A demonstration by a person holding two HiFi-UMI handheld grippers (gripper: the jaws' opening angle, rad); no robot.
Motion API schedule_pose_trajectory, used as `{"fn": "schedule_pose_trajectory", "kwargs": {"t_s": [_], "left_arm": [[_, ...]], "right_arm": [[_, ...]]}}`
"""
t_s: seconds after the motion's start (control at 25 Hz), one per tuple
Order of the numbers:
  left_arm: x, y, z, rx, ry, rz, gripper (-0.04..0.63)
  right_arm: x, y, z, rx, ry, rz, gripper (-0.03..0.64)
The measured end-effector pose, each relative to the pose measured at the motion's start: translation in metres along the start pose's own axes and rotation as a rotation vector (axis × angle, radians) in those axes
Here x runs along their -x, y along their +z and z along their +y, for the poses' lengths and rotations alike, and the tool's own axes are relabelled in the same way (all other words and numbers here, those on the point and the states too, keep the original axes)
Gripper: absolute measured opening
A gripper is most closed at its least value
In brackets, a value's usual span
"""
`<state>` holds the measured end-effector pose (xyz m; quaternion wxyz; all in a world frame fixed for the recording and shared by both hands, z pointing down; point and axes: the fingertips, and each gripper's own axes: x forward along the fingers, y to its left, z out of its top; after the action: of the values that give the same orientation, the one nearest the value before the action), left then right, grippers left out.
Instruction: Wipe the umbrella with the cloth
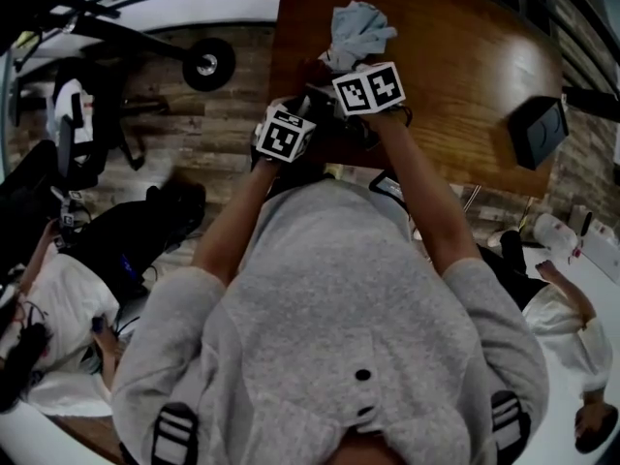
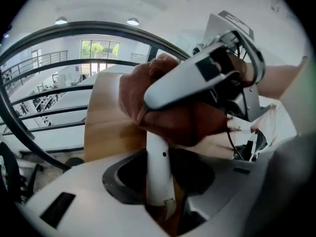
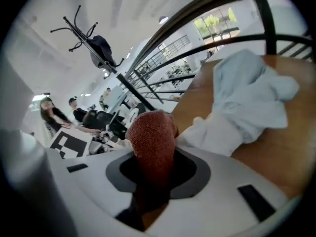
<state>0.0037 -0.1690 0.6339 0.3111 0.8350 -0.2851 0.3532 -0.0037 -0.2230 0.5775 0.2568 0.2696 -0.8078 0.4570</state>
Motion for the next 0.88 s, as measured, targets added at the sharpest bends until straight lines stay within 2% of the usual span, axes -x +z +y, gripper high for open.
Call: {"fn": "schedule_pose_trajectory", "kwargs": {"t_s": [0.48,0.64,0.76,0.88], "left_arm": [[0.001,0.001,0.001,-0.001,-0.008,0.01,0.156],[0.001,0.002,-0.001,0.009,-0.022,0.004,0.156],[0.0,0.001,-0.001,0.009,-0.027,-0.003,0.156],[-0.003,-0.002,0.003,0.001,-0.025,-0.003,0.156]], "right_arm": [[0.073,0.089,-0.094,0.208,-0.4,-0.123,0.11],[0.109,0.118,-0.13,0.306,-0.601,-0.165,0.109],[0.136,0.128,-0.169,0.293,-0.759,-0.175,0.109],[0.146,0.114,-0.198,0.233,-0.83,-0.135,0.109]]}}
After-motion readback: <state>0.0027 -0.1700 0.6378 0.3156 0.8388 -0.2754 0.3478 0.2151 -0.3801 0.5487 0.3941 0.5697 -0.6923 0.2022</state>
